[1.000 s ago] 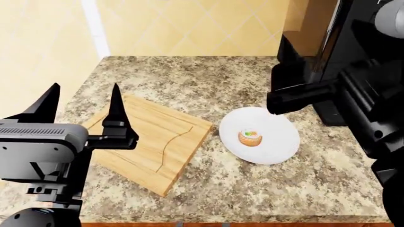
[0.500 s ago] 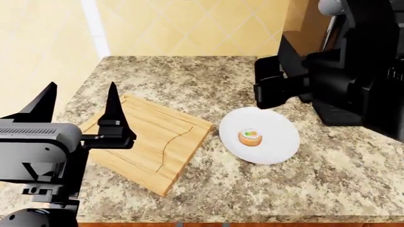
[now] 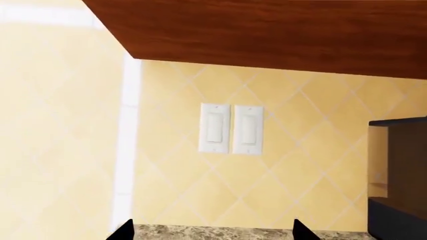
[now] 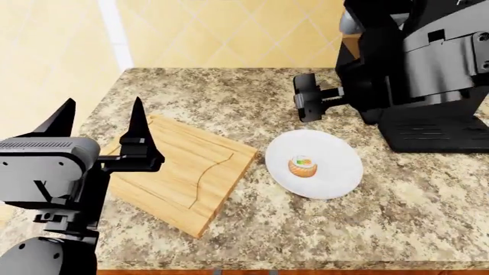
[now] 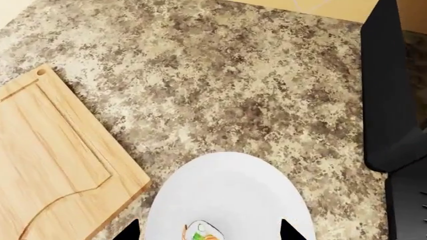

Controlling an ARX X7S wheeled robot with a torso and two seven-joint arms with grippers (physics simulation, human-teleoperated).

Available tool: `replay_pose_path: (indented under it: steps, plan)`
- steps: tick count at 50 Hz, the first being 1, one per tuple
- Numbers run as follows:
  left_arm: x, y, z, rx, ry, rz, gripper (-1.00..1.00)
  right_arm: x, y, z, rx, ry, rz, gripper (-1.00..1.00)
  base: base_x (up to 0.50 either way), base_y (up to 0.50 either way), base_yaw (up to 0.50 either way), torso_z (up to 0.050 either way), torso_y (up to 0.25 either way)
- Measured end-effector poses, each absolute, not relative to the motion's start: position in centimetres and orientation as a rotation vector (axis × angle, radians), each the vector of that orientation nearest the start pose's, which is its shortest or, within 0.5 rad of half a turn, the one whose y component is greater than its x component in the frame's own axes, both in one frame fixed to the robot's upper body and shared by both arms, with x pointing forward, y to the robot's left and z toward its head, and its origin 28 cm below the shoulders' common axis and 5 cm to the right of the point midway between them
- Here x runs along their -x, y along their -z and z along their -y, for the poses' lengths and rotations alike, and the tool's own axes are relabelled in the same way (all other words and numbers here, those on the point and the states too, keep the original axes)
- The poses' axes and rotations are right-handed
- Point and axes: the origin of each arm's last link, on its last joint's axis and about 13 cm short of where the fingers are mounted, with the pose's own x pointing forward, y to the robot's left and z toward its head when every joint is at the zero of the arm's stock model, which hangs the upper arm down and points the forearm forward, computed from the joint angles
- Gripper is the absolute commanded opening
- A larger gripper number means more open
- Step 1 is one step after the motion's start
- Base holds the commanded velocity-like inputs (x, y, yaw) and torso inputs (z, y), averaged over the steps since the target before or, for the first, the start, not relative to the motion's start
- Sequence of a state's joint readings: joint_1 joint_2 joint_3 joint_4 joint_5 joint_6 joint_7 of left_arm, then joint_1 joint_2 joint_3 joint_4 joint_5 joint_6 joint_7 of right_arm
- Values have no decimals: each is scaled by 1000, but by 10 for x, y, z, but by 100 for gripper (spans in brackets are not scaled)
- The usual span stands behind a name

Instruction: Pick the sushi from the plate and place it on the cutting board. Then pick the condiment bottle from the cabinet and place it next to the cutting board.

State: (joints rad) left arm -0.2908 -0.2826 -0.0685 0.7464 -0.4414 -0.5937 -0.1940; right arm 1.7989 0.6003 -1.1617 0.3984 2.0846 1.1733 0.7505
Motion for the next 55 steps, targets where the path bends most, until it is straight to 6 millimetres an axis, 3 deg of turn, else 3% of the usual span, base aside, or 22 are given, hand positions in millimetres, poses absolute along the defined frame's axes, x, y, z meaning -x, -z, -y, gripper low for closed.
replay_pose_path:
  steps: [14, 55]
  plan:
    - [-222, -190, -239, 80, 37, 402, 100, -333, -330, 115, 106, -287, -802, 100, 0, 0, 0, 0, 0]
    - [-221, -192, -240, 86, 37, 404, 100, -346, -289, 108, 140, -337, -935, 100, 0, 0, 0, 0, 0]
